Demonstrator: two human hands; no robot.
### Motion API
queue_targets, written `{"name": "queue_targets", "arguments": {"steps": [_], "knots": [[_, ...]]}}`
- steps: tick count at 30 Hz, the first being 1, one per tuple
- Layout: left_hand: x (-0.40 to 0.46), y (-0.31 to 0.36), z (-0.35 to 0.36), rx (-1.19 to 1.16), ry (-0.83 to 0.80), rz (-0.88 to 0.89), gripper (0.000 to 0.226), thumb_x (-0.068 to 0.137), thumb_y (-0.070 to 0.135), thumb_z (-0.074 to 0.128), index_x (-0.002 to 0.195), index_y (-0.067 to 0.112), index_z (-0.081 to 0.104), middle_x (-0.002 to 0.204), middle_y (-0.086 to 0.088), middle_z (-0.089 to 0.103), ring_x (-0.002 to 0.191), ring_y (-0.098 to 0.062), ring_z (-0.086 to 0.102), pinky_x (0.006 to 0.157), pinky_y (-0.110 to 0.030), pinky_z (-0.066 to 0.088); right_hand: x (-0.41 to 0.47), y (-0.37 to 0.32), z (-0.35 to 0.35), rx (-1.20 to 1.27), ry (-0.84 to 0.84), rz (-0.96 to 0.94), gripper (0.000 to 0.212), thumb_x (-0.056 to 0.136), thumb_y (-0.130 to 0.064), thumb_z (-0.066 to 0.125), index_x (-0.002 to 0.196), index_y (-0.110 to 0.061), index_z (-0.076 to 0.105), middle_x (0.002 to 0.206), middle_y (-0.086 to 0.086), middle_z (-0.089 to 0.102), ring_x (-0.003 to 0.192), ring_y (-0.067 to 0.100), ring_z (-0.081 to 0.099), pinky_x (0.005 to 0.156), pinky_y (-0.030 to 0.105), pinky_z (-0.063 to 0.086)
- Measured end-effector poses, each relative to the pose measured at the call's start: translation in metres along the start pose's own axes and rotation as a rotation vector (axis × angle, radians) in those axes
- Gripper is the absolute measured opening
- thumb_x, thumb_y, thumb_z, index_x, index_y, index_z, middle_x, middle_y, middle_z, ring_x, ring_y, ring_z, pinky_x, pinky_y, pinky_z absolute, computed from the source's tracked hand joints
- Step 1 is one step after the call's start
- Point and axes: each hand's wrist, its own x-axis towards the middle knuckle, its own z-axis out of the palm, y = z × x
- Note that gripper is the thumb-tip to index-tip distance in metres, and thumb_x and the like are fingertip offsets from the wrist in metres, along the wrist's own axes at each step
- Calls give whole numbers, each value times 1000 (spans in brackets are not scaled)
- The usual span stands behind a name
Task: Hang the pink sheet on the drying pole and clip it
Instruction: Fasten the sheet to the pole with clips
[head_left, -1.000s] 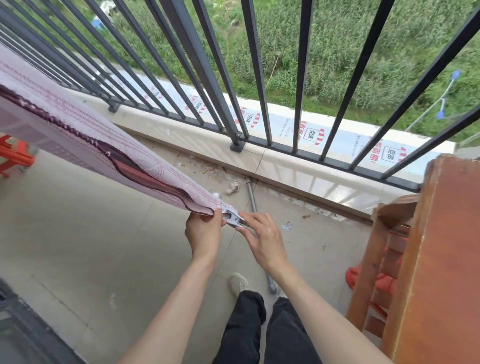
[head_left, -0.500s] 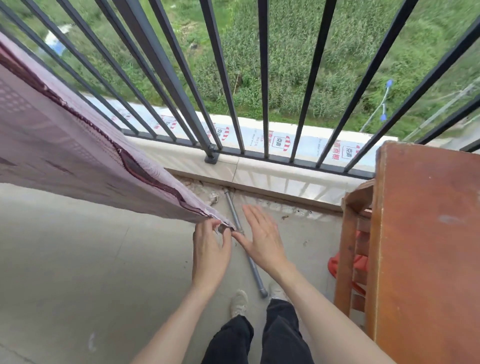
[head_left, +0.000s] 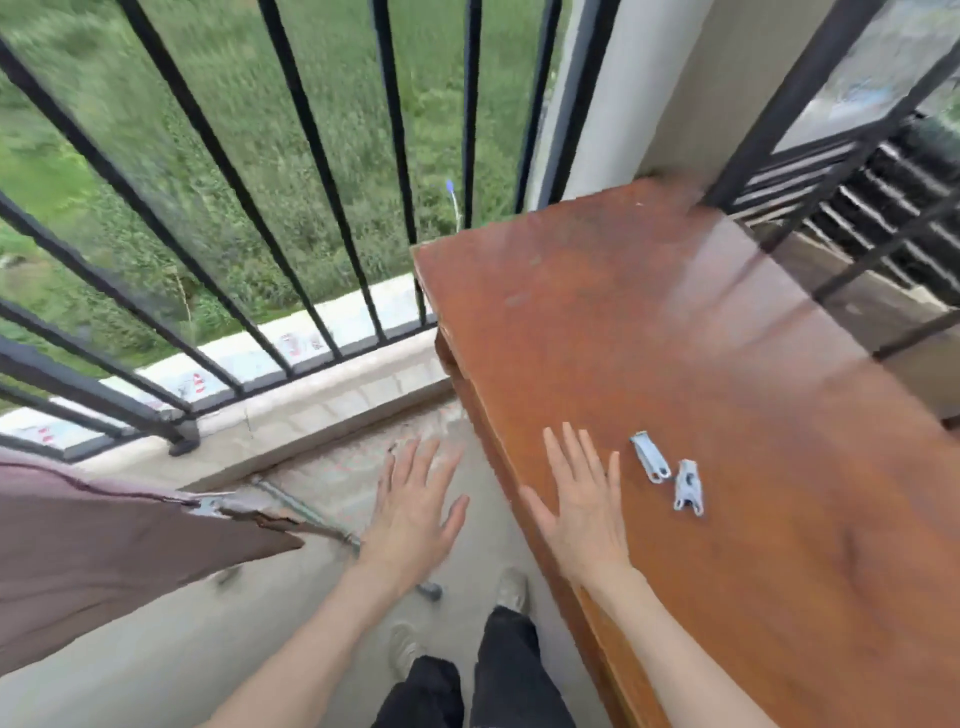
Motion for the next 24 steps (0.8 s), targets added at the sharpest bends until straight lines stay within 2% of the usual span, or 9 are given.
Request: {"name": "queue_targets", "arguments": {"steps": [2, 5, 9, 11, 13, 15, 17, 20, 24], "knots": [[9, 33, 10, 8, -28, 106, 55, 86, 44, 33, 137, 23, 31, 141, -11, 45, 133, -30, 34, 109, -44, 20, -19, 35, -8, 16, 9, 129, 70, 88, -62, 22, 146, -22, 25, 153, 3, 25, 143, 21, 18, 116, 48, 7], [28, 84, 29, -5, -104, 254, 56, 90, 42, 37, 142, 28, 23, 149, -7, 32, 140, -30, 23, 112, -49, 20, -35, 85, -17, 29, 51, 300, 68, 87, -56, 27, 144, -19, 31, 151, 5, 30, 142, 22, 20, 114, 50, 12], [57, 131, 53, 122, -120, 342, 74, 67, 20, 77, 133, 23, 43, 135, -8, 52, 125, -34, 48, 95, -58, 41, -30, 124, -21, 69, 8, 451, 59, 92, -40, 46, 144, -15, 32, 152, 7, 29, 142, 26, 20, 114, 51, 10], [74, 152, 70, 172, -129, 367, 79, 59, 12, 79, 130, 22, 45, 132, -8, 55, 122, -34, 51, 92, -57, 43, -25, 141, -17, 107, 13, 495, 60, 87, -36, 59, 139, -13, 41, 143, 9, 43, 134, 30, 37, 109, 52, 25], [93, 171, 86, 220, -149, 405, 86, 51, 5, 78, 129, 23, 45, 132, -8, 55, 121, -34, 52, 89, -56, 45, -19, 156, -11, 144, 9, 517, 63, 78, -36, 69, 132, -11, 49, 127, 10, 56, 114, 33, 53, 91, 49, 44], [107, 186, 101, 246, -177, 438, 90, 45, 0, 77, 127, 23, 47, 131, -9, 56, 119, -34, 54, 85, -54, 48, -13, 164, -8, 201, -5, 530, 67, 78, -36, 69, 134, -9, 45, 122, 10, 55, 108, 32, 52, 84, 44, 47], [115, 195, 112, 243, -195, 463, 86, 44, -3, 78, 123, 23, 53, 129, -11, 57, 117, -34, 55, 83, -52, 49, -9, 172, -4, 258, -21, 514, 63, 86, -30, 62, 139, -9, 37, 125, 9, 48, 112, 29, 47, 91, 39, 44], [125, 201, 119, 175, -175, 491, 67, 46, -3, 80, 106, 20, 63, 120, -15, 61, 108, -36, 61, 78, -45, 53, -6, 179, -3, 338, -25, 498, 54, 92, -19, 52, 141, -11, 32, 125, 7, 45, 114, 25, 43, 94, 33, 39], [136, 206, 113, 127, -115, 453, 51, 42, -4, 82, 85, 20, 68, 102, -12, 65, 88, -31, 65, 62, -31, 52, -1, 186, -4, 360, -9, 488, 49, 91, -13, 48, 138, -12, 36, 121, 7, 47, 111, 25, 44, 91, 31, 38]]}}
